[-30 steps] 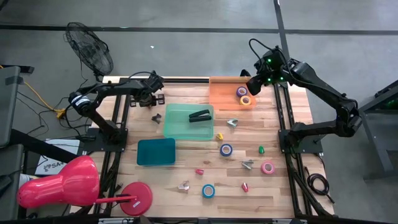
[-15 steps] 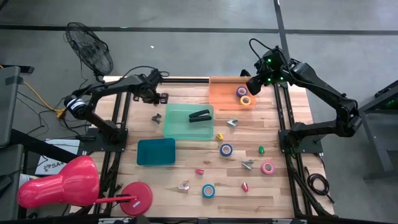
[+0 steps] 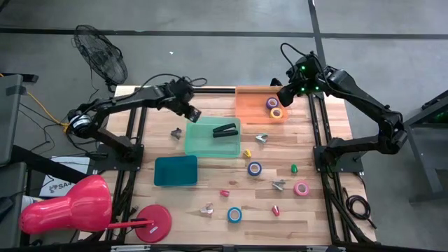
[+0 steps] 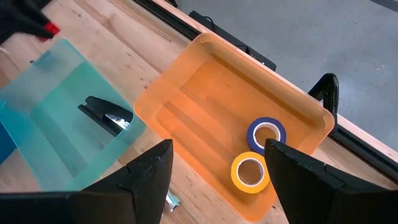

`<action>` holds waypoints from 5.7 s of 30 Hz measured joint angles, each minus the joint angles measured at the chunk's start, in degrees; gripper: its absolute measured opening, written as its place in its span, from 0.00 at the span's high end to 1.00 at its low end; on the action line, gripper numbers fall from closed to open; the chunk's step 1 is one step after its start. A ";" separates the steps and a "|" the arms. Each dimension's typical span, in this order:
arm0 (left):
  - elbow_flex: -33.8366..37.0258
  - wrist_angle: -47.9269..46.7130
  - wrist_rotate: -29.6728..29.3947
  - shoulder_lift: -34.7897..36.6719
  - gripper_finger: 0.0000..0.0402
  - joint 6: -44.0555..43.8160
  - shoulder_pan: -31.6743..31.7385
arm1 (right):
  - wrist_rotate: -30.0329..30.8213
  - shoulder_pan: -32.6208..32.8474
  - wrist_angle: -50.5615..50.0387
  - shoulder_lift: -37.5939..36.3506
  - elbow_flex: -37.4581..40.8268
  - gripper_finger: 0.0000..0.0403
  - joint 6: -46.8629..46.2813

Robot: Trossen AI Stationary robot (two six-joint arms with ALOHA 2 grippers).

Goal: Pick and place Stapler, Stapler remover, tape
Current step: Put the top red small staple remover in the light green bin, then put the black staple remover in the blue bin

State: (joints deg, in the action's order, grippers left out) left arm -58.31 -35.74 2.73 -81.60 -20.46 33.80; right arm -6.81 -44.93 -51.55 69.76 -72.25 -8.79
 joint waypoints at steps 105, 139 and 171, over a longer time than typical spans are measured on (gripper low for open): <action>-0.12 -10.26 -10.88 -1.77 0.58 20.10 -12.08 | -0.22 -0.01 1.50 0.04 0.00 0.39 4.35; 9.41 -17.94 -5.52 10.66 0.58 28.38 -10.08 | -0.17 -0.01 0.00 0.04 0.00 0.39 3.25; 11.42 -11.13 -1.84 20.55 0.58 11.69 7.83 | 1.93 -0.01 -0.07 0.04 0.00 0.39 1.50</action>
State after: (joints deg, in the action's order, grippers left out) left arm -46.89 -46.87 0.90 -61.06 -8.77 41.63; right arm -4.88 -44.94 -51.62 69.80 -72.25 -7.30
